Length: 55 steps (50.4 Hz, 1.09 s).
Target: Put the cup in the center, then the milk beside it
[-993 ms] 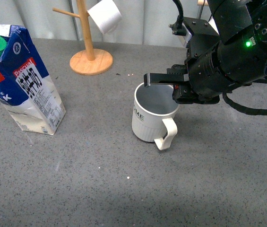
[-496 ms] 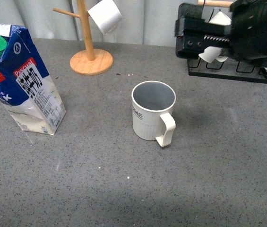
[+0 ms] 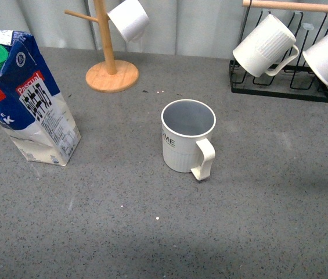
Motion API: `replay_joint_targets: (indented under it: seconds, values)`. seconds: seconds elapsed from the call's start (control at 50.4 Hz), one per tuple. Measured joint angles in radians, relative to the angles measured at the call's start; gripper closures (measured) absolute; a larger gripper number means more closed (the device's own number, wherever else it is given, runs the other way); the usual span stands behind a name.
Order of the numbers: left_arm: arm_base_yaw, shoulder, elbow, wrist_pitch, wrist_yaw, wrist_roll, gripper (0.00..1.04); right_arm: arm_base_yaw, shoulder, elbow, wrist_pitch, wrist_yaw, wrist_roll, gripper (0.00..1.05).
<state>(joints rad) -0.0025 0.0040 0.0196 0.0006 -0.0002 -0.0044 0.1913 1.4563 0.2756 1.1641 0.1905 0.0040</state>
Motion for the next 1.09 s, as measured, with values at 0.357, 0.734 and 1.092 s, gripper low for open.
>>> replay_joint_targets:
  seconds: [0.357,0.734,1.092]
  values:
    - [0.0,0.0,0.0,0.0,0.0,0.0,0.07,-0.082,-0.288,-0.164,-0.126,-0.081,-0.004,1.04]
    - [0.0,0.0,0.0,0.0,0.0,0.0,0.07,-0.188,-0.6,-0.245,-0.353,-0.186,-0.004,1.04]
    - [0.0,0.0,0.0,0.0,0.0,0.0,0.07,-0.189,-0.87,-0.27,-0.59,-0.188,-0.004,1.04]
